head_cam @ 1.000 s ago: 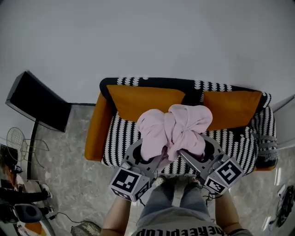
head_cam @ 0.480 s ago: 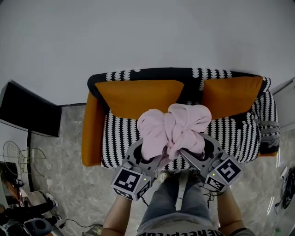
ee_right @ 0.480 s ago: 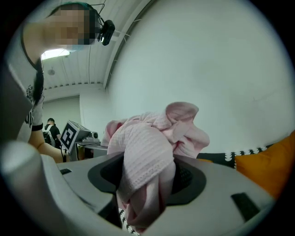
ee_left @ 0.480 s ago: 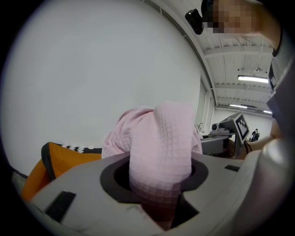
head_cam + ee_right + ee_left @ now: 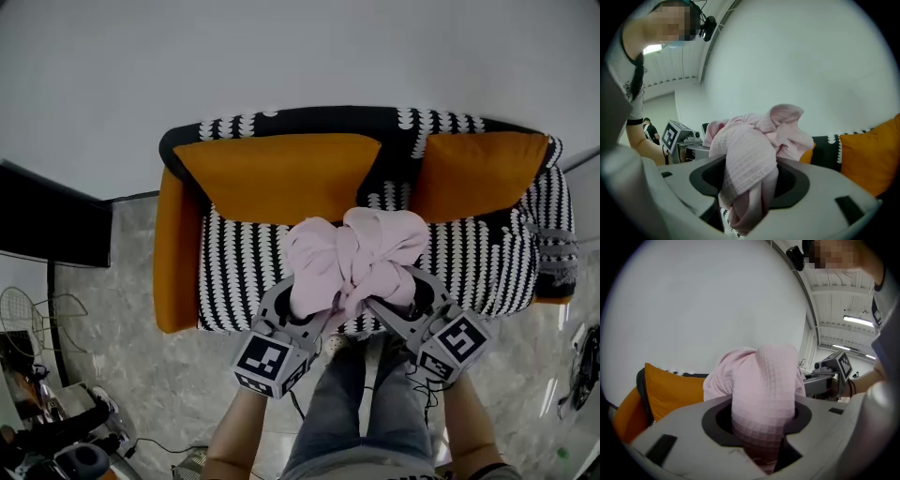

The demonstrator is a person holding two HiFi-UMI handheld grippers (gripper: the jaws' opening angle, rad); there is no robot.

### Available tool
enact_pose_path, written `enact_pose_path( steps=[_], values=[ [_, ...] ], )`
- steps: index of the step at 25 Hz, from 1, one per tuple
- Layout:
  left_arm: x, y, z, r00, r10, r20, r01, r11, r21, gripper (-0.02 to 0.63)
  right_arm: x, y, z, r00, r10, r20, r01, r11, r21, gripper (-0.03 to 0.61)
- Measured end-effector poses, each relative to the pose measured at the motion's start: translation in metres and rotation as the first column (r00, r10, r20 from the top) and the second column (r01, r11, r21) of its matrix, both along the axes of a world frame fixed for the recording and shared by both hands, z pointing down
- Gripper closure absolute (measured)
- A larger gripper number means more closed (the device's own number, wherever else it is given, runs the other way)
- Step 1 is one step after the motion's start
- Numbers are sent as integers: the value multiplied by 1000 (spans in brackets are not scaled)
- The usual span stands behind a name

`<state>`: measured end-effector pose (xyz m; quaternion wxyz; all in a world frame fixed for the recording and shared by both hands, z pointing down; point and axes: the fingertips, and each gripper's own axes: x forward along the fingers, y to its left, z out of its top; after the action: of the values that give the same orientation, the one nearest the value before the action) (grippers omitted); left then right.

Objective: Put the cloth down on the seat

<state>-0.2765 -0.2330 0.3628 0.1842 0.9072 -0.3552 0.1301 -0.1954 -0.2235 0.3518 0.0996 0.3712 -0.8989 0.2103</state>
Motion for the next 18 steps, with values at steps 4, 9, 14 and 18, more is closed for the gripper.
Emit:
enact_pose_path(
  steps=[4, 9, 14, 18],
  values=[
    [-6, 5, 38, 1000, -3, 25, 4, 999, -32, 403, -5, 5, 39, 1000, -7, -20, 6, 999, -48, 302],
    [-9, 7, 79, 999, -13, 29, 15, 997, -77, 403, -9, 6, 79, 1000, -9, -27, 7, 995, -95, 302],
    [-12, 9, 110, 999, -28, 30, 31, 993, -114, 403, -11, 6, 109, 999, -12, -36, 7, 991, -131, 302],
    [-11, 2, 133, 999, -25, 44, 30, 993, -113, 402, -10, 0, 132, 999, -14, -40, 9, 990, -142, 302]
  ],
)
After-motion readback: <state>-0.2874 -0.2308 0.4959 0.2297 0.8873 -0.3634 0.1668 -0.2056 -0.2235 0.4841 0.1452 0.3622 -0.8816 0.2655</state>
